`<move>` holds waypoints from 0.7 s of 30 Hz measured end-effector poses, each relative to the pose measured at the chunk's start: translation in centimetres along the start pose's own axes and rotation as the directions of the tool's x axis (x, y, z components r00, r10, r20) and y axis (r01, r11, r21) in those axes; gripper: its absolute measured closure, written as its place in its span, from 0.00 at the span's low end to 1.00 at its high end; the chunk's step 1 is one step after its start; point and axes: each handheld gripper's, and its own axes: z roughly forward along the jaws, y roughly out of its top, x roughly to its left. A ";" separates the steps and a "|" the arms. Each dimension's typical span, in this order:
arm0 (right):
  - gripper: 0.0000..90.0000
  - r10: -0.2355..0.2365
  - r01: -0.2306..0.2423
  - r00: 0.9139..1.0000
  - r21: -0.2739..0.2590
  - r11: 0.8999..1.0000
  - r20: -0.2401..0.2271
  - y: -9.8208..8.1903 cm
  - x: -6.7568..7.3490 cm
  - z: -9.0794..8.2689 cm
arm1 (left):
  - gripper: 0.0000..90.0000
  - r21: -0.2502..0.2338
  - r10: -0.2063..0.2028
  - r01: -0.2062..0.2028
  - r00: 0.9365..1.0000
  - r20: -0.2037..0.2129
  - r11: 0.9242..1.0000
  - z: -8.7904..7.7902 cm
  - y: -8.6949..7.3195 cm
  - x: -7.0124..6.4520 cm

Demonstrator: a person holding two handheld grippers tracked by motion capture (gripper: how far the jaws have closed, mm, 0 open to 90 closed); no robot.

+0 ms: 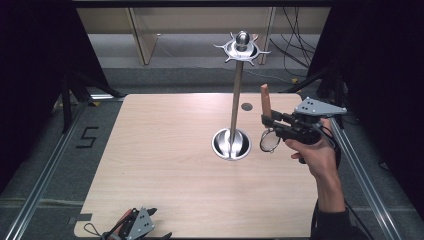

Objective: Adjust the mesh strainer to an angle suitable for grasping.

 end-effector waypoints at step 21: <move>0.77 -0.037 0.036 0.999 -0.088 0.995 -0.015 3.7 0.7 -0.2 | 0.17 0.002 0.007 -0.007 1.000 0.006 1.000 0.0 0.0 0.0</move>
